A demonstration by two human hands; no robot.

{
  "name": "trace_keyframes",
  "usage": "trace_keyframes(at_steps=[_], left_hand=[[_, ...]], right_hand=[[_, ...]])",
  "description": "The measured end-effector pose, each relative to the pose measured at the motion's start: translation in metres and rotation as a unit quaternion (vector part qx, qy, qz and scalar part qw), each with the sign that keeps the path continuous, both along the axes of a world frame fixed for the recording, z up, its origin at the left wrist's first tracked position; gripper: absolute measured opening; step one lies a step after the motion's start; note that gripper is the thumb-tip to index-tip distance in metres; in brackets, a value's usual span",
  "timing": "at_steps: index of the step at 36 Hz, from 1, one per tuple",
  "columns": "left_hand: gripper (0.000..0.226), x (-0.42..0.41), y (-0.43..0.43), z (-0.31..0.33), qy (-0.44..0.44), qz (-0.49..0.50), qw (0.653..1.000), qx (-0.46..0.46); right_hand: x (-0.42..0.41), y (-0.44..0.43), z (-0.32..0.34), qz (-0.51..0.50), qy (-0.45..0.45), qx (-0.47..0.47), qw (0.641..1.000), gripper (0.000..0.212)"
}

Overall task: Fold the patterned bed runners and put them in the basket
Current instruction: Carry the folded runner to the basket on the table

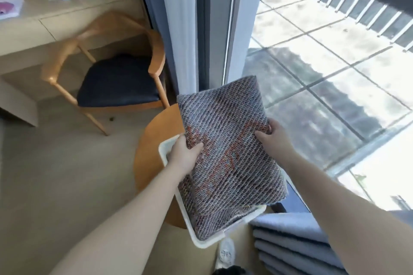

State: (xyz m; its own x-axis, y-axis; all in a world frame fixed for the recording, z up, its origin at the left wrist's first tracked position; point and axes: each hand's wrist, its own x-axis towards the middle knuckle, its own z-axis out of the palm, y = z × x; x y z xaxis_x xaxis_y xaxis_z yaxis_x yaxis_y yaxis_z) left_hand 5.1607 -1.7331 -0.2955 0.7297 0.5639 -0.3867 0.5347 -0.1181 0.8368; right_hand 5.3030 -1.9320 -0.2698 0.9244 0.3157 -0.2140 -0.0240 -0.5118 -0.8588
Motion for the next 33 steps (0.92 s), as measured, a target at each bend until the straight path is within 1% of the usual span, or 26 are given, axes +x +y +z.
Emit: trace_keyframes(at_steps=[3,6,8,11,14,17,20,21,23,24,26,27,29,31,33], left_hand=[[0.025,-0.013,0.000,-0.036,0.029,0.039,0.998,-0.043],[0.024,-0.025,0.001,-0.068,0.068,0.076,0.994,-0.047],[0.020,-0.034,0.000,-0.086,0.089,0.094,0.990,-0.051],[0.017,-0.042,-0.005,-0.107,0.124,0.125,0.984,-0.032],[0.024,-0.045,-0.008,-0.119,0.142,0.147,0.979,-0.012],[0.025,-0.046,-0.007,-0.127,0.152,0.166,0.974,0.007],[0.029,-0.046,-0.007,-0.132,0.170,0.174,0.970,0.021],[0.033,-0.046,-0.009,-0.134,0.178,0.170,0.969,0.033],[0.044,-0.048,-0.015,-0.137,0.174,0.153,0.970,0.070],[0.051,-0.048,-0.018,-0.138,0.162,0.143,0.971,0.100],[0.060,-0.046,-0.022,-0.139,0.137,0.112,0.966,0.189],[0.060,-0.042,-0.021,-0.140,0.131,0.089,0.958,0.238],[0.058,-0.029,-0.014,-0.142,0.127,0.034,0.943,0.305],[0.060,-0.013,-0.006,-0.143,0.141,-0.022,0.932,0.334],[0.064,-0.003,0.001,-0.143,0.166,-0.072,0.917,0.356]], right_hand=[[0.001,0.014,-0.045,0.039,0.028,-0.032,0.998,0.023],[0.000,0.026,-0.085,0.070,0.061,-0.081,0.992,0.026],[-0.004,0.032,-0.106,0.091,0.068,-0.093,0.989,0.025],[-0.010,0.039,-0.129,0.111,0.084,-0.110,0.984,0.025],[-0.014,0.046,-0.147,0.125,0.092,-0.120,0.980,0.028],[-0.016,0.053,-0.156,0.137,0.091,-0.130,0.978,0.030],[-0.014,0.058,-0.164,0.140,0.087,-0.166,0.972,0.035],[-0.015,0.059,-0.166,0.147,0.075,-0.192,0.967,0.035],[-0.023,0.061,-0.168,0.175,0.025,-0.248,0.953,0.032],[-0.029,0.062,-0.170,0.197,-0.010,-0.261,0.945,0.036],[-0.038,0.064,-0.175,0.246,-0.088,-0.263,0.929,0.055],[-0.040,0.066,-0.177,0.271,-0.134,-0.270,0.914,0.062],[-0.034,0.074,-0.179,0.313,-0.213,-0.299,0.876,0.066],[-0.025,0.087,-0.179,0.341,-0.262,-0.315,0.846,0.062],[-0.016,0.099,-0.175,0.364,-0.290,-0.321,0.825,0.062]])
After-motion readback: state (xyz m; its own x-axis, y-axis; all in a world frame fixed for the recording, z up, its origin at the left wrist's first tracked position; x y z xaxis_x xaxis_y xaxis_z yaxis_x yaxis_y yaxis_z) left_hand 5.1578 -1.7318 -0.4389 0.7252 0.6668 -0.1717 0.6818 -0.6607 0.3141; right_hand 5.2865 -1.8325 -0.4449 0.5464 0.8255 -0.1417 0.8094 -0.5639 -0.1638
